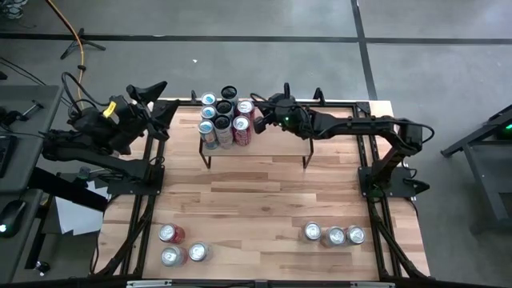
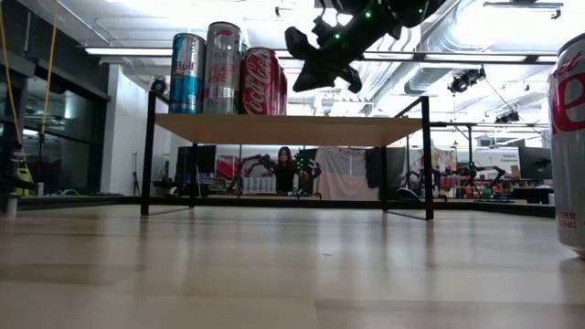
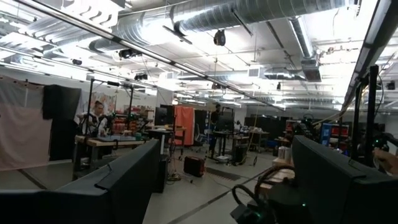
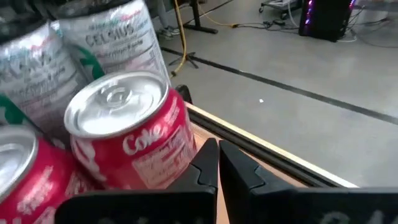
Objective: Place canned beverage on shelf
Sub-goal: Put the right red-white soda can aligned with the other red-white soda can on the shelf, then put the red-white soda can aligned with the other red-white soda cans on the shelf
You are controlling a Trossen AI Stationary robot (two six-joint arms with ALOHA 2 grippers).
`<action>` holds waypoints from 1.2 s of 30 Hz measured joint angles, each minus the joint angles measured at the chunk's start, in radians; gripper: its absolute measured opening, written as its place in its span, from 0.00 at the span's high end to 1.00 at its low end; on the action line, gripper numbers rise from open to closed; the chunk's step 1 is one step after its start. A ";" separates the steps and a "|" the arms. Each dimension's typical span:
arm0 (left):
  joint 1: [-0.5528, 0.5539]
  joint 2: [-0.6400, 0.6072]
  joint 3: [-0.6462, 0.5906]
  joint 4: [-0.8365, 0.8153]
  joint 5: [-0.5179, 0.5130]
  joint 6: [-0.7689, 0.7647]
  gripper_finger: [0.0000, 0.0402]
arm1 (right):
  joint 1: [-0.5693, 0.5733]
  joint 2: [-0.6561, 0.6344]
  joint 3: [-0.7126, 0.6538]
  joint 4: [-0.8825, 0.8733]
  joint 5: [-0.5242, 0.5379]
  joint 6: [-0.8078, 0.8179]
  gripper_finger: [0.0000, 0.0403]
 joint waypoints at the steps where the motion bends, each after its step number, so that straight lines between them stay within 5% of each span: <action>1: 0.000 -0.002 0.000 0.000 0.000 0.000 0.24 | -0.010 0.000 0.000 0.004 -0.014 0.007 1.00; 6: 0.000 -0.002 0.000 0.000 0.000 0.014 0.24 | -0.065 0.005 0.000 0.026 -0.180 0.060 1.00; 21: 0.000 -0.001 0.000 0.000 0.000 0.016 0.24 | -0.072 0.003 0.000 0.061 -0.261 0.038 1.00; 28: 0.000 -0.004 0.000 -0.066 0.002 -0.011 0.24 | -0.103 -0.134 -0.002 -0.102 -0.216 -0.079 1.00; 36: 0.000 -0.003 0.000 -0.215 0.142 -0.186 0.24 | -0.078 -0.412 -0.021 -0.491 -0.352 -0.210 1.00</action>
